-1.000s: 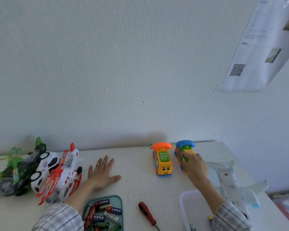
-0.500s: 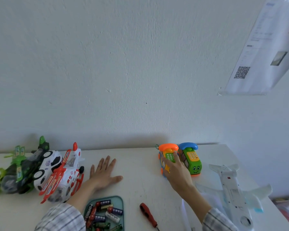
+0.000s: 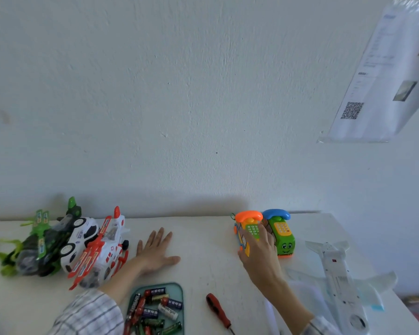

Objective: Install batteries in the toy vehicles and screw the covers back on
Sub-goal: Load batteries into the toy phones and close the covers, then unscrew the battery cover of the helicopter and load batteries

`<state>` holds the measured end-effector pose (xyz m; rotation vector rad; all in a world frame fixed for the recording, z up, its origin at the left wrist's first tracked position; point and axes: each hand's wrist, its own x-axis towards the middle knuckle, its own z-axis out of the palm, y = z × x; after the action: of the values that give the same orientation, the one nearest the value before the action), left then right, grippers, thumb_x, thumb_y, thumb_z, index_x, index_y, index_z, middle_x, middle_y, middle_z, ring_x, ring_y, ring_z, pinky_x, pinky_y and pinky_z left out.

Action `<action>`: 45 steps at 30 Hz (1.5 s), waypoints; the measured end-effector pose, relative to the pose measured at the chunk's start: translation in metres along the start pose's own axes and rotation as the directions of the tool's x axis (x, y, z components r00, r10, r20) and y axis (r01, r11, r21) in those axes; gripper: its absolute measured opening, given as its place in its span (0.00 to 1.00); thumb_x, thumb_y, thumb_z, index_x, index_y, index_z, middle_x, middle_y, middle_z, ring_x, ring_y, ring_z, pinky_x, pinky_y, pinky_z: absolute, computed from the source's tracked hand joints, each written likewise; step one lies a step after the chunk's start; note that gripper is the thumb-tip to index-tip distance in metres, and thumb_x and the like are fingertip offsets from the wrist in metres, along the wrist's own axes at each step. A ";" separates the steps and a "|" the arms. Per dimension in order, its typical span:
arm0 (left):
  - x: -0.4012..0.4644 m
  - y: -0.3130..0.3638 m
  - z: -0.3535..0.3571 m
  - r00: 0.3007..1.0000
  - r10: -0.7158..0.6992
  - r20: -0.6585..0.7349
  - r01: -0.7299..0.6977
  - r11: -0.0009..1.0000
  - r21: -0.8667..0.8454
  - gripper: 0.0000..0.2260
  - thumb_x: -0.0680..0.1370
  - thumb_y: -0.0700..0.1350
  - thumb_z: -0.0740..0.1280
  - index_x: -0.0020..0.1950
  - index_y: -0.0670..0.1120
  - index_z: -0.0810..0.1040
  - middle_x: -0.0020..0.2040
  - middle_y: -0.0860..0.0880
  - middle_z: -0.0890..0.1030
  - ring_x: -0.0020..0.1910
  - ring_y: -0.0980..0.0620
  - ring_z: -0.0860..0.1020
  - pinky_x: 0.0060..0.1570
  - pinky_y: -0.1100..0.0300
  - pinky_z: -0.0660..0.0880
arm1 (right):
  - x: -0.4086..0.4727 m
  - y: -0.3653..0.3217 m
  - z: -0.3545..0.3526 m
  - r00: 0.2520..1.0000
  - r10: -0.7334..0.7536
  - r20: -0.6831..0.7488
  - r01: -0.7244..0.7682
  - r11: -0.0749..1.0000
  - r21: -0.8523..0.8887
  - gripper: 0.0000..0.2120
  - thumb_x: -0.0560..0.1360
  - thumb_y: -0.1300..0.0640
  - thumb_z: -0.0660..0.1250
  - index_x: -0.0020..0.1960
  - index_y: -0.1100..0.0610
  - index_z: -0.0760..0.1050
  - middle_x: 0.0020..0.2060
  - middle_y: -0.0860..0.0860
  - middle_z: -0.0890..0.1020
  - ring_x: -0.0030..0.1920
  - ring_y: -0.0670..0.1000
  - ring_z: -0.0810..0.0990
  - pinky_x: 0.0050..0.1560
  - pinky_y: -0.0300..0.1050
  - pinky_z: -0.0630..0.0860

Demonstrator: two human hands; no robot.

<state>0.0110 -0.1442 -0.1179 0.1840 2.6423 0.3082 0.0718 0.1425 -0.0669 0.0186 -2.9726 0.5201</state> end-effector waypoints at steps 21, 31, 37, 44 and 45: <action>-0.138 -0.077 -0.009 0.681 -0.222 -0.698 0.120 0.974 -0.192 0.36 0.65 0.53 0.78 0.71 0.51 0.70 0.66 0.44 0.73 0.61 0.38 0.72 0.51 0.47 0.73 | -0.095 -0.055 0.063 0.984 -0.049 0.171 0.075 0.986 -0.146 0.12 0.74 0.45 0.62 0.53 0.49 0.76 0.53 0.54 0.76 0.50 0.56 0.77 0.45 0.52 0.75; -0.131 -0.071 0.001 0.676 -0.274 -0.684 -0.003 0.927 -0.375 0.36 0.71 0.48 0.76 0.75 0.49 0.62 0.58 0.47 0.79 0.47 0.52 0.77 0.41 0.58 0.74 | -0.103 -0.038 0.087 0.995 -0.069 0.073 0.073 0.996 -0.053 0.34 0.80 0.42 0.36 0.44 0.52 0.80 0.45 0.55 0.83 0.44 0.58 0.82 0.38 0.53 0.78; -0.152 -0.058 -0.017 0.630 -0.397 -0.667 -0.197 0.749 -0.632 0.33 0.69 0.44 0.77 0.72 0.48 0.70 0.49 0.50 0.81 0.42 0.55 0.80 0.41 0.64 0.73 | -0.100 -0.035 0.089 0.994 -0.083 0.065 0.085 0.996 -0.035 0.36 0.80 0.42 0.36 0.40 0.53 0.81 0.43 0.54 0.84 0.42 0.57 0.83 0.37 0.51 0.79; -0.205 -0.010 -0.041 0.758 -0.475 -0.447 -0.421 0.168 -0.891 0.33 0.58 0.44 0.81 0.61 0.56 0.77 0.42 0.48 0.82 0.36 0.51 0.77 0.33 0.58 0.76 | -0.100 -0.046 0.061 0.997 0.007 0.079 -0.028 0.965 0.262 0.10 0.80 0.48 0.56 0.58 0.47 0.72 0.56 0.43 0.72 0.59 0.49 0.71 0.60 0.44 0.68; -0.211 -0.004 -0.042 0.810 -0.444 -0.383 -0.394 0.071 -0.916 0.32 0.58 0.43 0.81 0.60 0.54 0.78 0.41 0.47 0.83 0.35 0.49 0.77 0.33 0.57 0.75 | -0.099 -0.051 0.050 0.992 0.044 0.120 -0.093 0.894 0.439 0.06 0.80 0.52 0.59 0.56 0.48 0.71 0.53 0.46 0.74 0.55 0.50 0.72 0.56 0.41 0.69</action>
<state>0.1766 -0.1945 0.0100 -0.5624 2.1262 2.4947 0.1654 0.0766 -0.1085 -0.0169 -2.8884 1.2344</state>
